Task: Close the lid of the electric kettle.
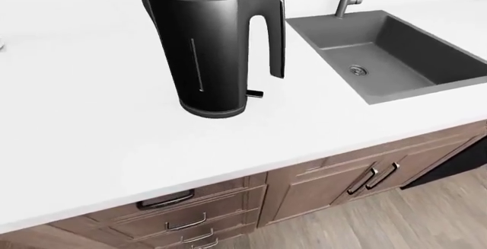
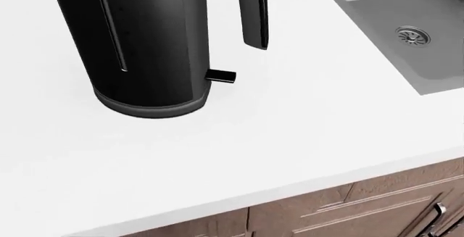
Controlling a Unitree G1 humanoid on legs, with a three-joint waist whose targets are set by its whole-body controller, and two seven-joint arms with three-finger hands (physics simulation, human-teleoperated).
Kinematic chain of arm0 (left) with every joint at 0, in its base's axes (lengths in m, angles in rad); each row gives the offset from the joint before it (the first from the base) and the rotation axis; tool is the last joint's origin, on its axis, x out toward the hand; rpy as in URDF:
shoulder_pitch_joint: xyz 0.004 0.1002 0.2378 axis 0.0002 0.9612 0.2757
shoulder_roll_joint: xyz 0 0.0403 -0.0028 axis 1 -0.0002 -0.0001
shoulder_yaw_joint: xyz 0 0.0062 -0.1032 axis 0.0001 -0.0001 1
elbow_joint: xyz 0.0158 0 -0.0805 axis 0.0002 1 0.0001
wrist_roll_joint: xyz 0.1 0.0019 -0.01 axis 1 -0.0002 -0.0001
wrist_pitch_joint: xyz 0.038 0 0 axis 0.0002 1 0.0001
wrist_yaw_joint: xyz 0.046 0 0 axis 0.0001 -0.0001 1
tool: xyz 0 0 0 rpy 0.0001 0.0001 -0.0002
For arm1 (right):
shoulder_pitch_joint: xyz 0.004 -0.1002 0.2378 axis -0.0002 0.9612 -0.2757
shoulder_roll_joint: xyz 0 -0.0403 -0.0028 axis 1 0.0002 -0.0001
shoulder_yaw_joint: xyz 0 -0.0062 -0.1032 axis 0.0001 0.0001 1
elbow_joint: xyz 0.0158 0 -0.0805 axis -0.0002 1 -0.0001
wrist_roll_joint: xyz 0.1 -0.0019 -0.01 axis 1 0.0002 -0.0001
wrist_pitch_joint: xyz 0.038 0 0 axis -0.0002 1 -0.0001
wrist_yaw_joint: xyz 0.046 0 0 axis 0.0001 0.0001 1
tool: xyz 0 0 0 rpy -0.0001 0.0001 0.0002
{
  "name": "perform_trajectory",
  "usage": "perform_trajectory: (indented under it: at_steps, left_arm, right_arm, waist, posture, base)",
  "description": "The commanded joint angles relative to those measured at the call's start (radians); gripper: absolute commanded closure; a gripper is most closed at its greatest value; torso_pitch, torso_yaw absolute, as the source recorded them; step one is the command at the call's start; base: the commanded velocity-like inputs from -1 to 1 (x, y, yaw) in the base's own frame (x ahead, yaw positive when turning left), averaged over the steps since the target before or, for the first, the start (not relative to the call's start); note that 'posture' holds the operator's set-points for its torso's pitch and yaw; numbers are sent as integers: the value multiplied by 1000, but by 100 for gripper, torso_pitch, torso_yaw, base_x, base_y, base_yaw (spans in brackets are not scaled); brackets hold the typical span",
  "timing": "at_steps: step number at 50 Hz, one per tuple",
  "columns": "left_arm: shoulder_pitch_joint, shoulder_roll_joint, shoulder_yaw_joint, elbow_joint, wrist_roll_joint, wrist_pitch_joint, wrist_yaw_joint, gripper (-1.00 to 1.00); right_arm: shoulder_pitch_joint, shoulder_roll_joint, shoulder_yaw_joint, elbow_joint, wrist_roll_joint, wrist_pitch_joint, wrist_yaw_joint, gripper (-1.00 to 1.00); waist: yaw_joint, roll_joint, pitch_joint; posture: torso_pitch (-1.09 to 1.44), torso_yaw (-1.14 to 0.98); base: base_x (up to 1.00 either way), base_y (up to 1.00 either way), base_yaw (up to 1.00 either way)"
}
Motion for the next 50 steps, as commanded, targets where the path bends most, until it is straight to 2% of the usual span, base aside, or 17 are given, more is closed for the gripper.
perform_trajectory:
  at_steps: [1,19,39,45,50]
  left_arm:
    - [-8,23,14,-8,5,-23,-2,-100]
    - [-11,15,5,-10,17,-22,-8,-100]
    - [-12,20,6,-9,13,-21,-2,-100]
    - [-13,23,9,-8,10,-22,1,-100]
    - [-13,25,6,-8,9,-41,7,-100]
  right_arm:
    - [-5,-21,-14,3,-5,-25,-3,-100]
    - [-13,-2,21,-7,-42,-32,13,-100]
    - [-19,6,32,-6,-67,-35,30,-100]
    - [-15,-1,22,-8,-46,-33,16,-100]
    - [-18,-3,27,-9,-44,-35,13,-100]
  waist:
    - [0,3,-12]
    - [8,0,-120]
    - [21,-6,-288]
    - [23,-8,-321]
    - [21,-10,-335]
  posture:
    - [-17,0]
    - [-34,0]
    - [-54,0]
    - [-60,0]
    - [-60,0]
  base:
    - [0,0,0]
    - [0,0,0]
    - [0,0,0]
    - [0,0,0]
    - [0,0,0]
